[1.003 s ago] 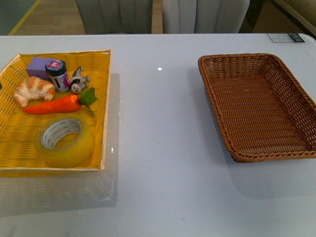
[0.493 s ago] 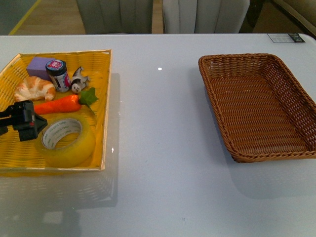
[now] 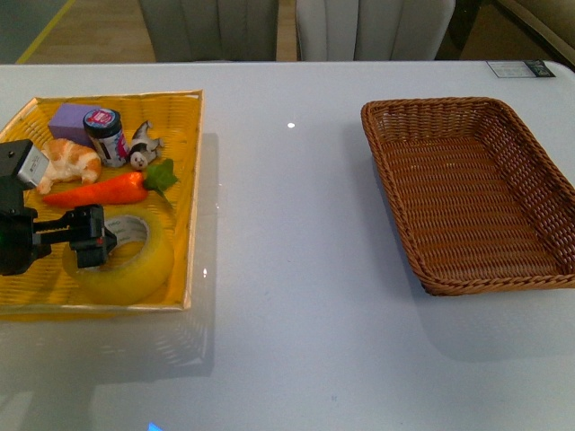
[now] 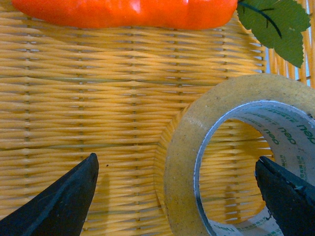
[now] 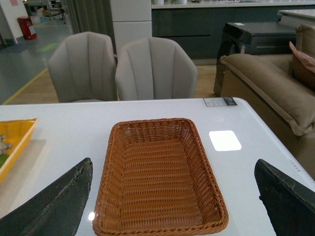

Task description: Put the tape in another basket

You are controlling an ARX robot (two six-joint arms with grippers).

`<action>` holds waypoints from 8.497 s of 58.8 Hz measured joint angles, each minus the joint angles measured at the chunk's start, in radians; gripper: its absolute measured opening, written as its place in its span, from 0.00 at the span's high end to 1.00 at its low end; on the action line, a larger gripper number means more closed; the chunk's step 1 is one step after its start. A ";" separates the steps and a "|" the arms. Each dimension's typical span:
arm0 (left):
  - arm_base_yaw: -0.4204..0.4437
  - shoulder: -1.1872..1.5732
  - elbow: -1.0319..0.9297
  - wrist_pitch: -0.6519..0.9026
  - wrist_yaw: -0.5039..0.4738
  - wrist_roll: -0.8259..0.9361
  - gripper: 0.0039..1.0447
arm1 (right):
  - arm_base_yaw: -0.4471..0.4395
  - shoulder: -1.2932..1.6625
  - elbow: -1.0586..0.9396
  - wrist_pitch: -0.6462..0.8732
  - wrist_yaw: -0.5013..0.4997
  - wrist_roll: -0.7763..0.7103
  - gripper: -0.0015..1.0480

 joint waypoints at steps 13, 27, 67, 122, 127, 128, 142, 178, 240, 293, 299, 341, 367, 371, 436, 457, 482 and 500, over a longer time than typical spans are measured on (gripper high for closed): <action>-0.013 0.021 0.039 -0.034 -0.010 0.023 0.26 | 0.000 0.000 0.000 0.000 0.000 0.000 0.09; -0.019 0.038 0.060 -0.064 -0.038 0.041 0.62 | 0.000 0.000 0.000 0.000 0.000 0.000 0.09; 0.016 -0.269 -0.032 -0.081 -0.044 -0.044 0.85 | 0.000 0.000 0.000 0.000 0.000 0.000 0.09; -0.564 -0.502 0.202 -0.297 -0.050 -0.384 0.85 | 0.000 0.000 0.000 0.000 0.000 0.000 0.09; -0.582 -0.502 0.202 -0.303 -0.049 -0.389 0.85 | 0.000 0.000 0.000 0.000 0.000 0.000 0.09; -0.586 -0.502 0.201 -0.306 -0.049 -0.390 0.85 | -0.001 0.002 0.001 -0.002 -0.003 0.000 0.09; -0.622 -0.505 0.201 -0.323 -0.026 -0.396 0.85 | -0.053 0.436 0.175 -0.201 -0.318 0.266 0.09; -0.622 -0.527 0.201 -0.355 0.000 -0.407 0.85 | 0.063 1.051 0.277 0.542 -0.627 0.552 0.09; -0.612 -0.552 0.197 -0.372 0.068 -0.387 0.85 | 0.126 1.366 0.484 0.597 -0.769 0.508 0.09; -0.604 -0.563 0.186 -0.374 0.087 -0.373 0.81 | 0.162 1.418 0.494 0.694 -0.725 0.581 0.55; -0.603 -0.573 0.186 -0.374 0.099 -0.381 0.62 | 0.162 1.424 0.494 0.698 -0.718 0.578 0.55; -0.504 -0.808 0.026 -0.267 0.023 -0.384 0.08 | 0.027 1.447 0.472 0.750 -0.711 0.631 0.56; -0.334 -1.122 -0.462 0.222 -0.465 0.048 0.73 | -0.076 1.601 0.513 0.808 -0.700 0.684 0.56; -0.305 -1.166 -0.509 0.222 -0.439 0.055 0.85 | -0.089 1.658 0.544 0.820 -0.677 0.699 0.56; -0.071 -1.780 -0.781 -0.095 -0.209 0.067 0.99 | -0.054 2.374 1.088 0.789 -0.455 0.856 0.56; -0.071 -1.934 -0.781 -0.244 -0.209 0.067 0.99 | -0.109 2.368 1.014 0.818 -0.464 0.844 0.19; -0.071 -2.057 -0.781 -0.367 -0.209 0.067 0.99 | -0.202 2.018 0.732 0.883 -0.531 0.761 0.09; -0.070 -2.229 -0.780 -0.557 -0.209 0.067 0.99 | -0.321 1.464 0.362 0.848 -0.563 0.632 0.10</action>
